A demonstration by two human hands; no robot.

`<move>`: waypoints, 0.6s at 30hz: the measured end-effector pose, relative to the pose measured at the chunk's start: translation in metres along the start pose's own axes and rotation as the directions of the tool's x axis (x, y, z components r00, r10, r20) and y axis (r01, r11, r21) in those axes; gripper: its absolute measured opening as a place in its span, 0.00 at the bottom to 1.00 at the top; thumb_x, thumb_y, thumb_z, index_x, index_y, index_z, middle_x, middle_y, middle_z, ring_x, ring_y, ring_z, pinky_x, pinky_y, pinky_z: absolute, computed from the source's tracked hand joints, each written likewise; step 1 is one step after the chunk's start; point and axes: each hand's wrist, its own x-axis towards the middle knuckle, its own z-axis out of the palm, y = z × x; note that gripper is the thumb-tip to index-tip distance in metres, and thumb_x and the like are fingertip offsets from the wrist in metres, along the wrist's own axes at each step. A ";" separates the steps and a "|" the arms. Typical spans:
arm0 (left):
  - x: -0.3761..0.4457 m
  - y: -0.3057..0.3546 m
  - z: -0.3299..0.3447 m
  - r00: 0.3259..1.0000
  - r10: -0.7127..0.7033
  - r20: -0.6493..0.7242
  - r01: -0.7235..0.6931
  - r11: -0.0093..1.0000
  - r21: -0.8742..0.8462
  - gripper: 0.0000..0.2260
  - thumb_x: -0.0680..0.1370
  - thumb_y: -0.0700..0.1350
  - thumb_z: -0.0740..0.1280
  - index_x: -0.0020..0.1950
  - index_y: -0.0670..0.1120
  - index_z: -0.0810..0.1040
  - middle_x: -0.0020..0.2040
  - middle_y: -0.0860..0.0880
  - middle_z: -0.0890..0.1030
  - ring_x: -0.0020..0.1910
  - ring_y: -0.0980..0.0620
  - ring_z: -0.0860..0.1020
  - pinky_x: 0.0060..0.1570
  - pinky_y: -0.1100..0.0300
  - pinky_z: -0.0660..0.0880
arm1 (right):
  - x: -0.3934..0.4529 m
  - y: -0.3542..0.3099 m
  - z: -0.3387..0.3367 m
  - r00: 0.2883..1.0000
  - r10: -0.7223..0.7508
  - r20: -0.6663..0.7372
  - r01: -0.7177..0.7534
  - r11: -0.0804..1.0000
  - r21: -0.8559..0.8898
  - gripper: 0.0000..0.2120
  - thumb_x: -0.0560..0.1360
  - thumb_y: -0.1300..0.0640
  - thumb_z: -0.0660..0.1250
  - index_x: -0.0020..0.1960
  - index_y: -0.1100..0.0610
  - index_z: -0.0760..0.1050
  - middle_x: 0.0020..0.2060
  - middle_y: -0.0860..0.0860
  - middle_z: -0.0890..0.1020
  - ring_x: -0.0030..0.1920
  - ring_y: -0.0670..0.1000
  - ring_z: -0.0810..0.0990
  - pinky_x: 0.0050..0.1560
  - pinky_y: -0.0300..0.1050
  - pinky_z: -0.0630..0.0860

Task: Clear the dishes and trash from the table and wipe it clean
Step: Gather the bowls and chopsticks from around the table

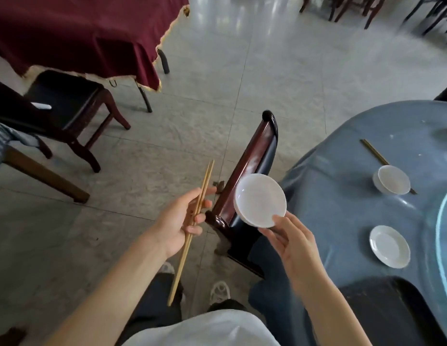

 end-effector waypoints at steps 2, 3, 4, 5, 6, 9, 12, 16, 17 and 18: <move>0.021 0.026 -0.015 1.000 -0.015 0.022 0.016 0.999 -0.036 0.16 0.84 0.47 0.61 0.64 0.43 0.82 0.39 0.51 0.78 0.29 0.57 0.68 0.20 0.67 0.59 | 0.017 -0.007 0.028 1.000 0.007 0.008 -0.007 1.000 0.004 0.10 0.80 0.59 0.69 0.61 0.54 0.83 0.54 0.52 0.87 0.55 0.55 0.87 0.54 0.42 0.84; 0.033 0.040 -0.023 0.999 -0.017 0.036 0.019 0.998 -0.056 0.16 0.83 0.47 0.61 0.64 0.42 0.82 0.39 0.50 0.77 0.29 0.57 0.68 0.21 0.67 0.60 | 0.027 -0.009 0.044 1.000 0.015 0.003 -0.015 1.000 0.009 0.11 0.80 0.58 0.70 0.61 0.53 0.83 0.54 0.51 0.87 0.55 0.54 0.87 0.54 0.42 0.84; 0.046 0.054 -0.031 0.998 -0.020 0.052 0.023 0.997 -0.071 0.15 0.83 0.46 0.61 0.64 0.42 0.82 0.39 0.50 0.77 0.29 0.57 0.68 0.21 0.66 0.61 | 0.036 -0.010 0.059 1.000 0.020 -0.010 -0.020 1.000 0.018 0.11 0.80 0.57 0.70 0.61 0.52 0.83 0.54 0.50 0.87 0.55 0.53 0.87 0.54 0.42 0.84; 0.059 0.069 -0.040 0.998 -0.028 0.064 0.033 0.996 -0.077 0.15 0.83 0.46 0.61 0.63 0.42 0.82 0.40 0.50 0.77 0.30 0.57 0.69 0.22 0.66 0.62 | 0.046 -0.012 0.077 0.999 0.025 -0.030 -0.024 0.999 0.033 0.11 0.79 0.56 0.70 0.61 0.51 0.83 0.53 0.50 0.87 0.55 0.53 0.87 0.52 0.42 0.84; 0.072 0.083 -0.049 0.997 -0.038 0.068 0.043 0.996 -0.075 0.15 0.83 0.45 0.61 0.63 0.42 0.83 0.40 0.50 0.77 0.31 0.56 0.69 0.22 0.66 0.64 | 0.055 -0.013 0.094 0.998 0.033 -0.054 -0.030 0.998 0.053 0.11 0.79 0.56 0.71 0.61 0.51 0.82 0.53 0.51 0.87 0.55 0.54 0.87 0.51 0.42 0.85; 0.113 0.125 -0.076 0.996 -0.071 0.062 0.074 0.996 -0.046 0.15 0.84 0.46 0.61 0.62 0.42 0.84 0.40 0.50 0.79 0.32 0.56 0.71 0.25 0.64 0.67 | 0.083 -0.017 0.144 0.990 0.072 -0.124 -0.053 0.987 0.152 0.11 0.78 0.58 0.72 0.60 0.51 0.82 0.53 0.54 0.87 0.54 0.56 0.87 0.45 0.42 0.85; 0.143 0.167 -0.099 0.988 -0.145 0.061 0.147 0.989 -0.031 0.14 0.83 0.46 0.62 0.61 0.43 0.85 0.41 0.50 0.80 0.33 0.55 0.72 0.27 0.63 0.69 | 0.107 -0.024 0.190 0.984 0.093 -0.149 -0.053 0.967 0.248 0.12 0.78 0.59 0.71 0.61 0.50 0.81 0.55 0.55 0.87 0.55 0.55 0.87 0.50 0.43 0.85; 0.182 0.214 -0.114 0.974 -0.208 0.090 0.208 0.978 0.015 0.14 0.83 0.46 0.63 0.60 0.44 0.85 0.42 0.50 0.81 0.33 0.56 0.73 0.29 0.63 0.71 | 0.132 -0.041 0.235 0.980 0.084 -0.181 -0.024 0.950 0.312 0.15 0.78 0.60 0.70 0.64 0.51 0.81 0.58 0.54 0.86 0.60 0.55 0.85 0.55 0.45 0.84; 0.194 0.224 -0.115 0.967 -0.235 0.101 0.233 0.972 0.026 0.13 0.83 0.45 0.62 0.60 0.44 0.85 0.43 0.51 0.81 0.33 0.56 0.74 0.29 0.63 0.71 | 0.138 -0.045 0.242 0.977 0.084 -0.196 -0.019 0.949 0.315 0.15 0.78 0.60 0.70 0.64 0.51 0.81 0.58 0.55 0.86 0.58 0.54 0.85 0.55 0.44 0.84; 0.206 0.234 -0.114 0.959 -0.256 0.121 0.254 0.967 0.032 0.14 0.83 0.45 0.62 0.61 0.44 0.85 0.43 0.51 0.81 0.33 0.56 0.74 0.30 0.63 0.72 | 0.145 -0.050 0.247 0.974 0.083 -0.211 -0.011 0.946 0.323 0.15 0.78 0.60 0.70 0.64 0.51 0.82 0.59 0.56 0.86 0.57 0.54 0.86 0.53 0.43 0.84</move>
